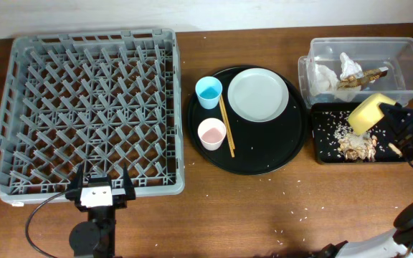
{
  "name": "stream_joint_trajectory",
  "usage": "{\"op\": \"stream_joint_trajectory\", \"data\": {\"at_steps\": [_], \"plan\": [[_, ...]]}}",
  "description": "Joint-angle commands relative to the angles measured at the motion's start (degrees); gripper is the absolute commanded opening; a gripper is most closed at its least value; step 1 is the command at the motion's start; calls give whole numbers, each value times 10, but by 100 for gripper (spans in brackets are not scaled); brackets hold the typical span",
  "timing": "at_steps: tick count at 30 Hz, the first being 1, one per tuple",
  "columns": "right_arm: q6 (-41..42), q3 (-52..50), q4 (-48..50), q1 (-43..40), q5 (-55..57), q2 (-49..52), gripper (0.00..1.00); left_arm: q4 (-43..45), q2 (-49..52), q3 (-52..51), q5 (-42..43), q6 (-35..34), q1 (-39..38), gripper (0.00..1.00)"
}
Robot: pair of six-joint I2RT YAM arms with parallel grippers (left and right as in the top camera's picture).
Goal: Sort waste into correct bins and load items into the dishwasher rack
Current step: 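Tip the yellow bowl over the black tray to dump the scraps, then set the empty yellow bowl back on the black round tray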
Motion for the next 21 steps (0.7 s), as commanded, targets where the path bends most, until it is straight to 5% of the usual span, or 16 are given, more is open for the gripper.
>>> {"op": "stream_joint_trajectory", "data": {"at_steps": [1,8,11,21], "plan": [[38,-1,0,9,-18,0,4,-1,-3,-2,-6,9,-1,100],[-32,-1,-36,52,-18,-20,4,-1,-3,-2,-6,9,-1,100],[-48,-1,-53,178,59,-53,4,-1,-3,-2,-6,9,-1,100],[52,52,-106,719,886,-89,4,-1,-3,-2,-6,9,-1,100]]}}
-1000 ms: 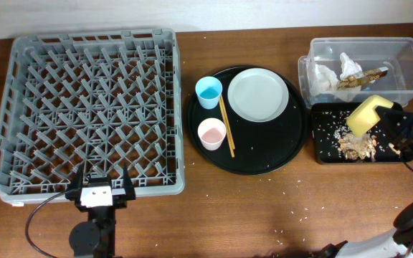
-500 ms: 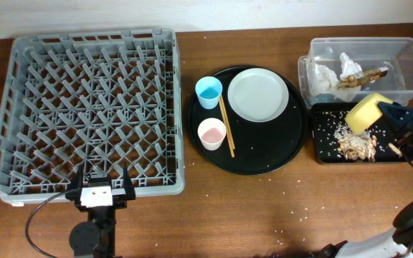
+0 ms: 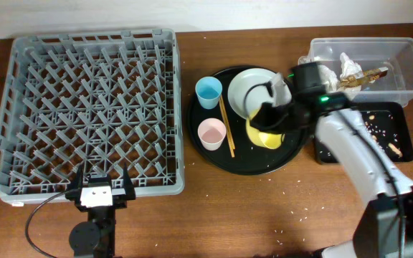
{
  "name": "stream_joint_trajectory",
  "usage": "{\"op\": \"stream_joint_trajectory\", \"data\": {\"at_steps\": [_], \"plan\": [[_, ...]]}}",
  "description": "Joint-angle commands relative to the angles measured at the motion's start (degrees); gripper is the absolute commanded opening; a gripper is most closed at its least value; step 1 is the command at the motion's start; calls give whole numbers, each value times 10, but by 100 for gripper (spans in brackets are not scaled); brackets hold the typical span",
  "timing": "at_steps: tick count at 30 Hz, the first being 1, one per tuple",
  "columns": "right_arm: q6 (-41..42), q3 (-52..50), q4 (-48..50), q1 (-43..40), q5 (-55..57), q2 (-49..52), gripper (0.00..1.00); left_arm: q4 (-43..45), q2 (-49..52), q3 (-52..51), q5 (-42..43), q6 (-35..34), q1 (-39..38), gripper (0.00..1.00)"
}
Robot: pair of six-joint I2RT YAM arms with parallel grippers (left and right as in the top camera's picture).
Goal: Sort waste into correct bins and load items into the dishwasher rack
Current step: 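Set the empty yellow bowl back on the black round tray, then grasp the pink cup with the right gripper and pass it to the left gripper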
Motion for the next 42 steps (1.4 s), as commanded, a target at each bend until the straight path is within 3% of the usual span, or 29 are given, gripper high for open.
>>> {"op": "stream_joint_trajectory", "data": {"at_steps": [1,5,9,14,20,24,27,30,34,37,39,42], "plan": [[35,12,-1,120,280,18,4,-1,-3,-2,-6,9,-1,100],[35,12,4,142,276,90,4,-1,-3,-2,-6,9,-1,100],[35,12,2,142,276,98,5,-1,-3,-2,-6,9,-1,100],[35,11,0,141,276,103,32,-1,-3,-2,-6,9,-1,100],[34,26,5,139,257,103,37,-1,-3,-2,13,8,-1,100],[12,123,-52,121,186,99,41,-1,-3,3,41,-41,-1,100],[7,185,-69,118,111,99,54,-56,18,73,72,-78,-1,100],[16,183,-67,126,110,115,54,-125,94,172,74,-78,-1,100],[22,181,-70,127,108,162,53,-232,291,350,100,-69,-1,100],[22,181,-70,133,103,191,42,-306,438,477,145,-69,-1,100],[22,180,-69,144,107,205,28,-319,522,519,177,-69,-1,100],[22,177,-70,148,119,214,28,-319,577,519,177,-70,-1,100]]}}
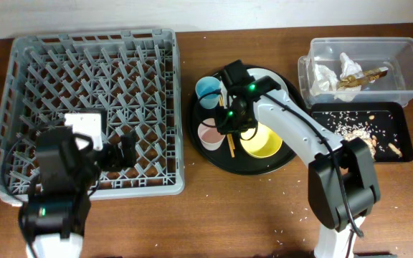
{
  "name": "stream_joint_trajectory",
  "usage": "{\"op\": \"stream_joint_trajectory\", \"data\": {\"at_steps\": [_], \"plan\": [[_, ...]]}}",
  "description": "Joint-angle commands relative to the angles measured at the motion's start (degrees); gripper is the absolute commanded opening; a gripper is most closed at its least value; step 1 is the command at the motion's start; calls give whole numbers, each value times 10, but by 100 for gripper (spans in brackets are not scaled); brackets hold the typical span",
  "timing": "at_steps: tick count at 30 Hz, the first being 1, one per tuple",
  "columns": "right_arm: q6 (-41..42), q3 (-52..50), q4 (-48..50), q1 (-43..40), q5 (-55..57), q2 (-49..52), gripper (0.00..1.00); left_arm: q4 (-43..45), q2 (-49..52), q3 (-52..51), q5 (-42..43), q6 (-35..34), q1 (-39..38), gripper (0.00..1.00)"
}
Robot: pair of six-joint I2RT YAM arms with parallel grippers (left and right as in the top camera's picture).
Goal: Sort waste into correct bins and load items into the dishwasher rack
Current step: 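Grasp the pink cup with the right gripper and pass it to the left gripper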
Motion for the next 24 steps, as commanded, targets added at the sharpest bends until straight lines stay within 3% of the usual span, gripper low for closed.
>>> {"op": "stream_joint_trajectory", "data": {"at_steps": [1,2,3,6,7,9,11,15,16,19,24], "plan": [[-1,-2,0,7,7,17,28,-1,63,8,25,-2,-1,100],[-1,-2,2,8,7,19,20,0,97,8,25,-2,-1,100],[-1,-2,5,8,7,19,7,0,114,8,25,-4,-1,100],[12,-2,8,7,-5,18,4,2,171,8,55,-4,-1,100],[12,3,16,-2,-68,14,4,19,187,8,116,-4,-1,100],[11,15,36,-47,-200,-16,4,116,202,8,352,-4,-1,100],[-13,15,23,-92,-254,-47,4,156,201,8,446,-7,-1,100],[-97,15,-18,-212,-438,-86,4,155,201,8,606,-6,-2,100],[-113,13,-20,-226,-480,-86,4,157,201,8,621,-7,-2,100],[-127,11,-5,-231,-567,-86,4,173,201,8,619,-112,-2,99],[-82,11,92,-162,-576,-85,4,205,202,8,530,-281,-2,98]]}}
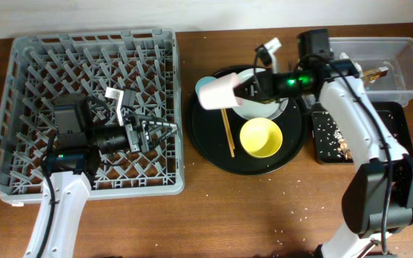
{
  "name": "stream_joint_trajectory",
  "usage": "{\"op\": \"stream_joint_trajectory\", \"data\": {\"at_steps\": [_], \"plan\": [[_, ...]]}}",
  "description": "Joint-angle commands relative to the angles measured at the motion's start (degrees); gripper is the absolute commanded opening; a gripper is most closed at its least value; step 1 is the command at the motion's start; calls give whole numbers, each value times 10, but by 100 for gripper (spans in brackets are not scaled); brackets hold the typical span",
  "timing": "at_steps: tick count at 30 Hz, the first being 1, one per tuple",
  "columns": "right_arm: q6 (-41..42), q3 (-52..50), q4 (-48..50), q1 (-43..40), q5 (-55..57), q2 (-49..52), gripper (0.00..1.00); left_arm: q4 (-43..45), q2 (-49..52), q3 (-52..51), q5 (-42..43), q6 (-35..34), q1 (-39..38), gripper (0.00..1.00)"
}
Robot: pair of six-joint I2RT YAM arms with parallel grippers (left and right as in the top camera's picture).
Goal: Sort waste into correct bins and load items into the dishwasher rack
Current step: 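Grasp the pink cup with the right gripper and pass it to the left gripper, then place the pink cup upside down in the rack with the left gripper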
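My right gripper (239,90) is shut on a pink cup (216,92), which lies on its side in the air over the upper left of the round black tray (206,147). On that tray sit a yellow bowl (262,136), chopsticks (227,132) and a white plate (244,76) that the gripper partly covers. The grey dishwasher rack (41,64) fills the left of the table. My left gripper (165,133) reaches over the rack's right side, pointing toward the tray, open and holding nothing.
A clear plastic bin (407,64) with tissue and wrappers stands at the back right. In front of it lies a small black tray (330,136) of food scraps, partly under my right arm. Crumbs dot the wooden table.
The right gripper was down at the pink cup on the tray; now it holds the cup raised and tipped, over where the blue cup stood. The left gripper has moved right across the rack.
The right gripper held the yellow bowl tipped over the scraps tray while the left arm rested at the table's front. Then the bowl was on the round tray, then free, with the right gripper at the pink cup and the left arm over the rack. Now the cup is lifted.
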Motion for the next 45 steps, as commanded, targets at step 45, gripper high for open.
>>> {"op": "stream_joint_trajectory", "data": {"at_steps": [45], "plan": [[171,0,252,230,4,20,4,75,-2,5,-52,-205,59,99]]}}
